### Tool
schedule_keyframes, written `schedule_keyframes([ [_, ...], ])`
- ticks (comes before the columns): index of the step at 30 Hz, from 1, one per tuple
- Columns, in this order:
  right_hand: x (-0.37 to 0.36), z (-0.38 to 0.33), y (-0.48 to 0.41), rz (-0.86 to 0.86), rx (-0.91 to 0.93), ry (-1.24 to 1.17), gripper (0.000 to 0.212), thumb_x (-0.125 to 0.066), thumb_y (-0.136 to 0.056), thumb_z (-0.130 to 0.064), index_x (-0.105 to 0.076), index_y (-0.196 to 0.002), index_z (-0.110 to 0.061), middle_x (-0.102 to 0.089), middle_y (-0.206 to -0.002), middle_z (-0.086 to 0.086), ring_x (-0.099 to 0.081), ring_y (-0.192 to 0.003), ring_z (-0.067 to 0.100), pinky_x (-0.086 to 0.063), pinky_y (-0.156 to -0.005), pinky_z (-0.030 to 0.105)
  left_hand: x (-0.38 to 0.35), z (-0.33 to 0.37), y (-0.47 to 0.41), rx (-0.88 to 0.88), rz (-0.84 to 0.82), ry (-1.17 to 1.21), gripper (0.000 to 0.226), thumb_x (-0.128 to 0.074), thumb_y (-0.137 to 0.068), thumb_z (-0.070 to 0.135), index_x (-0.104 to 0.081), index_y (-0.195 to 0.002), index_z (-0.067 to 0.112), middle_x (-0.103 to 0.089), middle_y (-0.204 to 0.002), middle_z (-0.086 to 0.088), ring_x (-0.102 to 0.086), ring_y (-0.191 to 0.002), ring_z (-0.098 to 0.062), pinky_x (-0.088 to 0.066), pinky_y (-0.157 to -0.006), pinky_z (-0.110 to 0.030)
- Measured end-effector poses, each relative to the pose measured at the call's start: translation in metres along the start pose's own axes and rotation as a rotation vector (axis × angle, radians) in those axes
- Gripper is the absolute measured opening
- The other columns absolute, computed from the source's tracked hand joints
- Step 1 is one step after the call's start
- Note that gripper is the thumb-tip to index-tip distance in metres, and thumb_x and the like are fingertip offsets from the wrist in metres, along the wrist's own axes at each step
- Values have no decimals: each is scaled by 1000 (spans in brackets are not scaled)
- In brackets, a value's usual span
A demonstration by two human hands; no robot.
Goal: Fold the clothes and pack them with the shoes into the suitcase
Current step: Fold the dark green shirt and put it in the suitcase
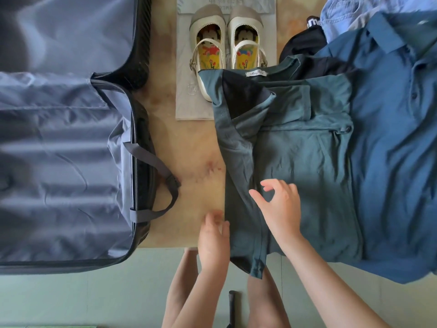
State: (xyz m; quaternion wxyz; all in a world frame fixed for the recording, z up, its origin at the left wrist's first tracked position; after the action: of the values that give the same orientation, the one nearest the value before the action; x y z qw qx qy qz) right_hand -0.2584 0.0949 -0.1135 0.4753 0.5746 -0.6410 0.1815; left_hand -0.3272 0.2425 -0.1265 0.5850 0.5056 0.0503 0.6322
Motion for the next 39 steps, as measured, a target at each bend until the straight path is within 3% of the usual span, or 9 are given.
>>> schedule_keyframes([
  [4,-9,-8,-15,-55,42,76,31,-75,-78,-40,-68,-98,-17,-65,-88,-2,-46,-89,21,-38,-80,32,-8,-21,16,119,-158,-29,25,-55,-94,21,-50,-119,18,-62,-107,-1,-60,-92,-17,-49,-75,-29],
  [8,-13,-7,-20,6,63,68,34,-76,-77,-40,-68,-100,-17,-63,-89,-1,-44,-89,22,-36,-80,31,-2,-22,24,102,-113,24,23,-55,-94,27,-52,-117,22,-61,-90,9,-56,-77,-6,-44,-64,-22],
  [12,-12,-20,-46,10,-7,-89,38,-74,-77,-43,-69,-101,-15,-65,-95,-1,-43,-96,23,-35,-87,32,7,17,-11,40,30,174,35,-57,-93,32,-52,-125,19,-60,-112,6,-58,-101,-14,-47,-87,-31],
  [15,-9,-35,-65,-32,-95,-312,34,-71,-79,-46,-69,-100,-19,-68,-91,-7,-39,-98,15,-35,-88,29,15,51,-43,85,26,376,39,-58,-94,24,-49,-131,20,-58,-118,8,-54,-109,-8,-40,-91,-21],
  [19,-16,-43,-75,-53,-161,-360,23,-71,-79,-41,-68,-89,-20,-65,-79,-9,-46,-92,15,-38,-82,31,16,70,-65,69,-71,355,34,-60,-92,16,-53,-125,15,-60,-98,6,-57,-90,-8,-39,-76,-16],
  [23,-10,-38,-77,44,-309,-501,25,-64,-85,-27,-51,-65,-19,-46,-56,-9,-45,-59,13,-36,-62,32,14,61,-69,99,-107,199,24,-57,-92,10,-60,-116,10,-64,-93,-1,-55,-82,-13,-37,-70,-20],
  [28,-6,-28,-79,13,-255,-337,14,-68,-83,-31,-61,-86,-19,-60,-74,-7,-57,-89,23,-44,-77,35,11,45,-60,35,-63,61,24,-41,-97,11,-61,-111,12,-61,-108,-7,-58,-88,-21,-45,-74,-28],
  [34,2,-44,-100,46,-163,-350,60,-73,-76,-46,-55,-126,-19,-53,-116,-4,-40,-110,15,-36,-99,32,15,72,-66,-26,5,233,31,-57,-93,13,-56,-124,14,-64,-106,1,-60,-98,-15,-48,-88,-28],
  [39,11,-57,-141,49,-267,-532,70,-76,-74,-47,-50,-131,-16,-52,-125,0,-37,-118,20,-37,-103,41,16,96,-87,20,-12,230,28,-58,-91,9,-55,-118,14,-62,-99,2,-60,-96,-18,-50,-85,-32],
])
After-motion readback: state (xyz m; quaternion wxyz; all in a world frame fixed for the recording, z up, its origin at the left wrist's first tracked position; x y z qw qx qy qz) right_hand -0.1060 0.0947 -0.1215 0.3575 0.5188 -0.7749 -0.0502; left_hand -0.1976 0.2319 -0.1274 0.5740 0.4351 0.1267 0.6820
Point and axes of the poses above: each hand's wrist, its own y-axis away from the middle knuckle, its own x-axis out of the back of the hand, z = x × y, the point moved 2 cm from there along -y, towards the middle knuckle
